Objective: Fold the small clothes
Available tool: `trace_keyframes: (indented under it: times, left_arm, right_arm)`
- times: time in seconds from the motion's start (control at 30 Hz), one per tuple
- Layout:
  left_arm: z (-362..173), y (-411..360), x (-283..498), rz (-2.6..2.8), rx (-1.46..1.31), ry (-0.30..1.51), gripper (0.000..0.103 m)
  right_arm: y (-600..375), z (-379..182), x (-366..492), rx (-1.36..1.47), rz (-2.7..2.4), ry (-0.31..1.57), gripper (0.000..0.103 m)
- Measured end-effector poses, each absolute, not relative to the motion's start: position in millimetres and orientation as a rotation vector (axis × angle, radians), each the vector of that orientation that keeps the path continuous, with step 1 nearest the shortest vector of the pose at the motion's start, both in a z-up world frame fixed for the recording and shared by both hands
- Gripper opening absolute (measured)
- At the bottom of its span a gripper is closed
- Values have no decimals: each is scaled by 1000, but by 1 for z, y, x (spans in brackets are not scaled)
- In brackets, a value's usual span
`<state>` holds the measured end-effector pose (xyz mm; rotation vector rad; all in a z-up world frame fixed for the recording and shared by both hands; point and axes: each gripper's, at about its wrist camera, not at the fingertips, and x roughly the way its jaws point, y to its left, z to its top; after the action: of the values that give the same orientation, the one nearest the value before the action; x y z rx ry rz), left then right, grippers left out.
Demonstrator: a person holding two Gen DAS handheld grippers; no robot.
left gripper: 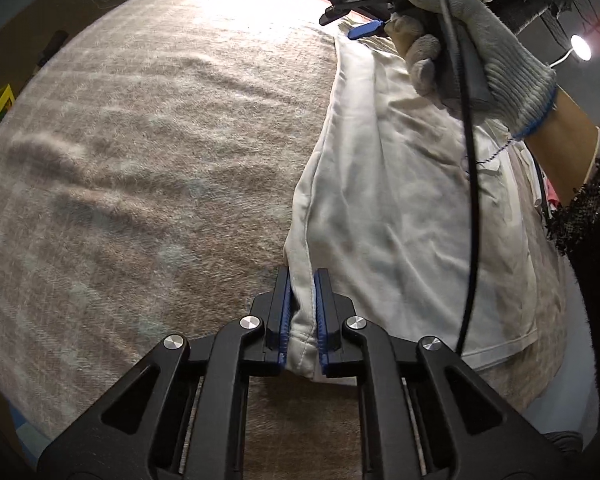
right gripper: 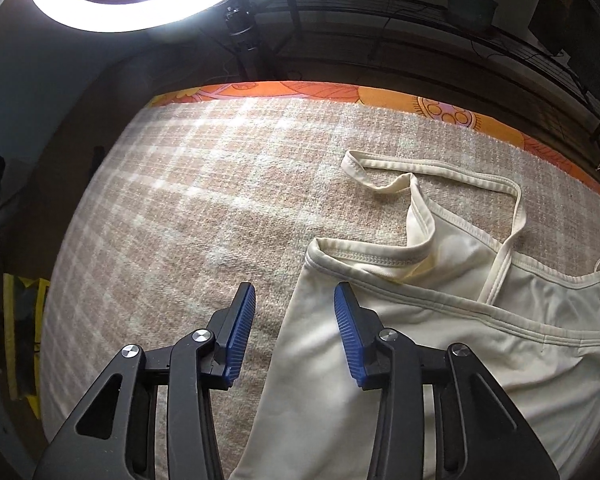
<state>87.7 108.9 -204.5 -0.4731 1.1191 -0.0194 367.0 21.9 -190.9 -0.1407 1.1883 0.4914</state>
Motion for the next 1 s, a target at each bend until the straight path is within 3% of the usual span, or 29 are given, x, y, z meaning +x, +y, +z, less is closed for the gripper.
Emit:
trace_keyframes:
  times: [0.1,0.23,0.33,1.0]
  left_arm:
    - [-202,106,87,-39,-469,1110,6]
    - [-195,99,86,-60,-452,1089,5]
    - [-185,95,81,-68,-426,1064,5]
    - [-152,11,82,-226,-269,1002,5]
  right_arm:
    - [31,-191,368,-198,471,1176,34]
    - [35,-192,369,-284,444,1161,8]
    - [26,-189,373,-236,469,1174,2]
    - [-109,-128,372,-17,511,1054,1]
